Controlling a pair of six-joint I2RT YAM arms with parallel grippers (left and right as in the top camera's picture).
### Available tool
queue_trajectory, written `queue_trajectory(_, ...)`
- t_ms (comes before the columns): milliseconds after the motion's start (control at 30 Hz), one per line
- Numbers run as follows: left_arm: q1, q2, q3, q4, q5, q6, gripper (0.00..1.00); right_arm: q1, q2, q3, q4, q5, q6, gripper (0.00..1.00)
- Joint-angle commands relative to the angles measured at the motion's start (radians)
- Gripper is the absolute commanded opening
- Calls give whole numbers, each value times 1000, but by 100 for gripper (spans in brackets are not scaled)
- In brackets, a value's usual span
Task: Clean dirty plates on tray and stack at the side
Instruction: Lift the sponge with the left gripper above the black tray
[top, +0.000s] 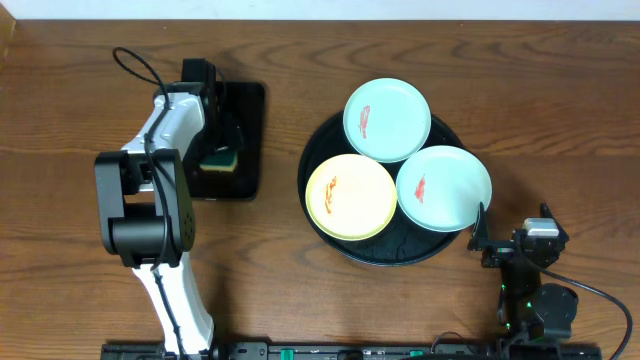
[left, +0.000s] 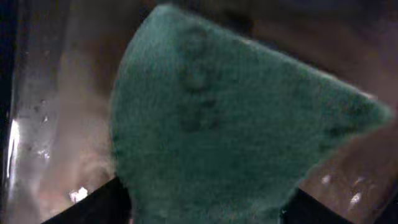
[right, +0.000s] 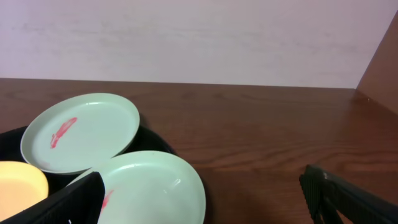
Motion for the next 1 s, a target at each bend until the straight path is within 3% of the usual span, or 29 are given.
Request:
queue_trajectory(0, 0, -20, -17, 22, -8, 5, 63, 0, -5, -1, -5, 6, -12, 99)
queue_trajectory(333, 0, -20, -17, 64, -9, 5, 31, 0, -5, -1, -5, 6, -12, 99)
queue_trajectory(400, 0, -20, -17, 65, -9, 5, 12, 0, -5, -1, -5, 6, -12, 99)
queue_trajectory(433, 0, -21, -16, 64, -9, 5, 8, 0, -5, -1, -5, 6, -12, 99)
queue_trajectory(567, 0, -22, -6, 33, -8, 5, 8, 0, -5, -1, -5, 6, -12, 99)
queue_trajectory(600, 0, -23, -6, 30, -8, 5, 10, 0, -5, -1, -5, 6, -12, 99)
queue_trajectory(633, 0, -23, -6, 27, -8, 5, 30, 0, -5, -1, -5, 6, -12, 99)
queue_trajectory(667, 0, -23, -6, 26, -9, 5, 56, 0, -5, -1, -5, 6, -12, 99)
queue_trajectory(700, 0, -23, -6, 26, -8, 5, 73, 0, -5, -1, -5, 6, -12, 99)
queue_trajectory(733, 0, -23, -6, 26, -9, 5, 82, 0, -5, -1, -5, 6, -12, 99)
queue_trajectory(967, 0, -22, -11, 66, -9, 30, 84, 0, -5, -1, -5, 6, -12, 99)
